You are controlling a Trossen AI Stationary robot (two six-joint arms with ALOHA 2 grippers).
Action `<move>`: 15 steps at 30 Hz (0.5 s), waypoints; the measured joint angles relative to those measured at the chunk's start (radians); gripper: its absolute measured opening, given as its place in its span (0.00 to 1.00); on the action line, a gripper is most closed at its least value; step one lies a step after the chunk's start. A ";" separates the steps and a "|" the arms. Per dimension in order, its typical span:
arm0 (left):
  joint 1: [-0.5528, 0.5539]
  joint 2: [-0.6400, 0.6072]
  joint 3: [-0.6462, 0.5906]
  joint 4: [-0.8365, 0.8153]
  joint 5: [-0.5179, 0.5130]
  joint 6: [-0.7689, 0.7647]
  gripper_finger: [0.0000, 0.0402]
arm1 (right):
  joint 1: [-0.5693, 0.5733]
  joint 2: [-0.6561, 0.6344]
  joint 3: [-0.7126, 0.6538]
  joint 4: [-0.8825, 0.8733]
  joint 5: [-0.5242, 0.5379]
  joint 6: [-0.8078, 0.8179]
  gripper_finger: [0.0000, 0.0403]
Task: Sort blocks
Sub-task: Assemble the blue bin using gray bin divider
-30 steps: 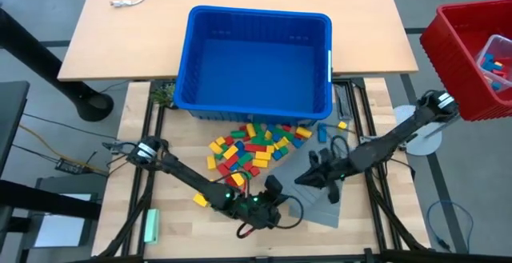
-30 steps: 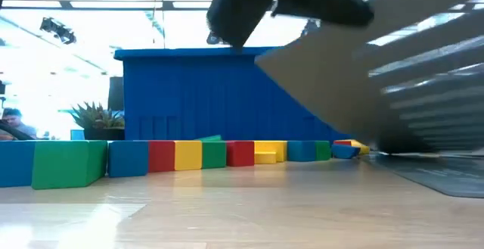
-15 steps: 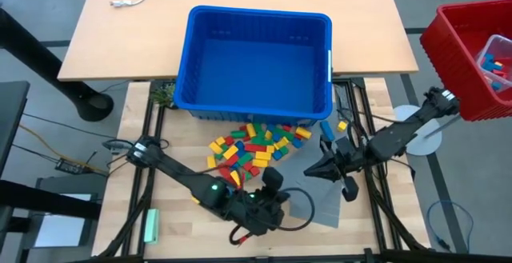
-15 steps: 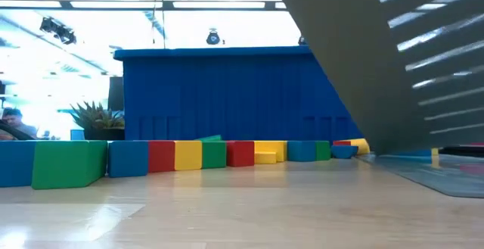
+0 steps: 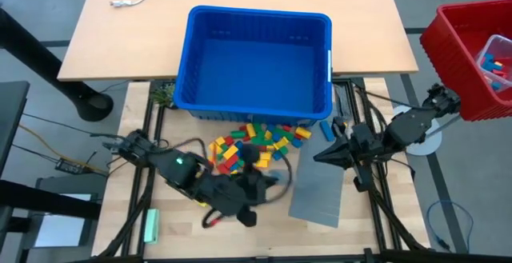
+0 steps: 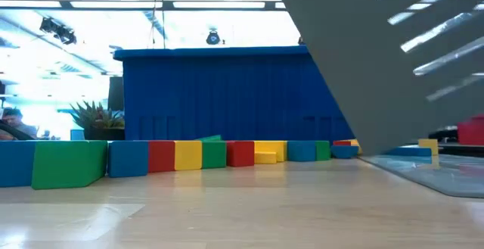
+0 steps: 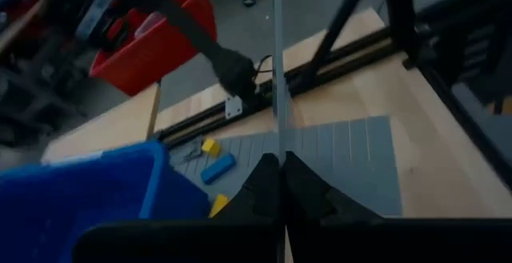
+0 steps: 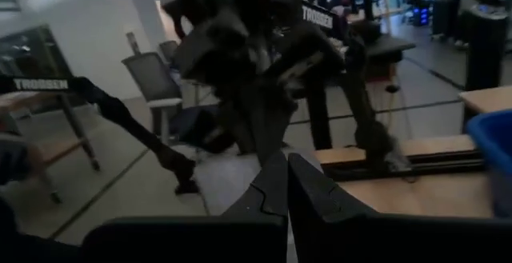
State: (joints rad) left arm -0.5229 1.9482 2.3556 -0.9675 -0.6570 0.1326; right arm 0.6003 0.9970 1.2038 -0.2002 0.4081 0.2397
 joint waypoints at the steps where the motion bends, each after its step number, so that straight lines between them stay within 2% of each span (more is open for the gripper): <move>1: 0.001 -0.016 0.001 -0.013 0.000 -0.011 0.02 | 0.000 0.000 0.015 -0.017 0.009 -0.010 0.00; 8: 0.033 -0.085 0.000 -0.235 0.031 -0.167 0.02 | -0.022 0.001 0.058 -0.165 0.079 -0.031 0.00; 13: 0.079 -0.091 0.000 -0.264 0.143 -0.197 0.02 | -0.074 0.046 0.058 -0.212 0.081 -0.029 0.00; 15: 0.102 -0.088 -0.001 -0.266 0.175 -0.194 0.02 | -0.102 0.071 0.058 -0.194 0.071 -0.089 0.02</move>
State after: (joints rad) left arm -0.4206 1.8604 2.3547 -1.2333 -0.4816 -0.0612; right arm 0.4979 1.0678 1.2613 -0.3944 0.4787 0.1511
